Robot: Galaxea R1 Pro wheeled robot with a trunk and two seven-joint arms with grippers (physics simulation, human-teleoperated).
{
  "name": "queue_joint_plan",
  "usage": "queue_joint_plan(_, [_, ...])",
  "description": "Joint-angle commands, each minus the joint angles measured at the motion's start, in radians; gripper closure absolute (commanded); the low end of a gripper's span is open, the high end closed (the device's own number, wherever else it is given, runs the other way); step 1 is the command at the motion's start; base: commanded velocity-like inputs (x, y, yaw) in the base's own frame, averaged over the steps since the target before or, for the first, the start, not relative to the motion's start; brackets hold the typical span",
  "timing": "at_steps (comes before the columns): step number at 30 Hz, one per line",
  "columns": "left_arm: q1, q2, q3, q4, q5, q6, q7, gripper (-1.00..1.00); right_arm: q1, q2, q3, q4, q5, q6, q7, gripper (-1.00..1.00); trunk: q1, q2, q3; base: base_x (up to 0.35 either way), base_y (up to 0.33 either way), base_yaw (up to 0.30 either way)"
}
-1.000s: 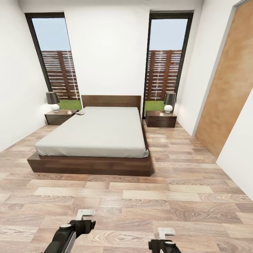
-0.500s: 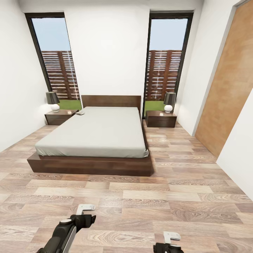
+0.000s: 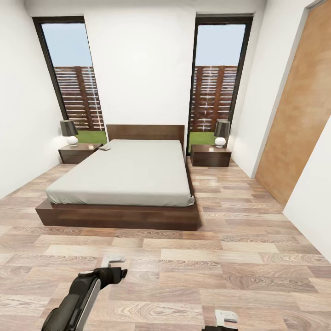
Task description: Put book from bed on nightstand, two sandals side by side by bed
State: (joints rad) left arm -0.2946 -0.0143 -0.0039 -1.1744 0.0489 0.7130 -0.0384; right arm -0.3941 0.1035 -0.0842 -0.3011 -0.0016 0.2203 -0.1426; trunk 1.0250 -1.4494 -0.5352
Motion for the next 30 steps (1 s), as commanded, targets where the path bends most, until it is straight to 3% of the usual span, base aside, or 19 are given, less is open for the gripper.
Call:
queue_joint_plan(1, [-0.002, 0.0, 0.0, -0.01, 0.015, 0.014, 0.0, -1.0, 0.0, 0.001, -0.006, 0.004, 0.0, 0.005, -0.002, -1.0, 0.0, -0.001, -0.001, 0.0, 0.0, 0.0])
queue_joint_plan(9, [-0.005, 0.007, -0.001, -0.042, 0.054, 0.044, 0.0, -1.0, 0.0, 0.001, -0.005, 0.024, 0.001, 0.005, -0.002, -1.0, 0.0, -0.001, -0.001, 0.0, 0.0, 0.0])
queue_joint_plan(30, [-0.003, 0.008, 0.002, -0.132, 0.064, 0.075, 0.0, -1.0, 0.0, 0.013, 0.019, 0.027, 0.011, 0.006, 0.0, -1.0, 0.0, -0.001, -0.001, 0.0, 0.0, 0.0])
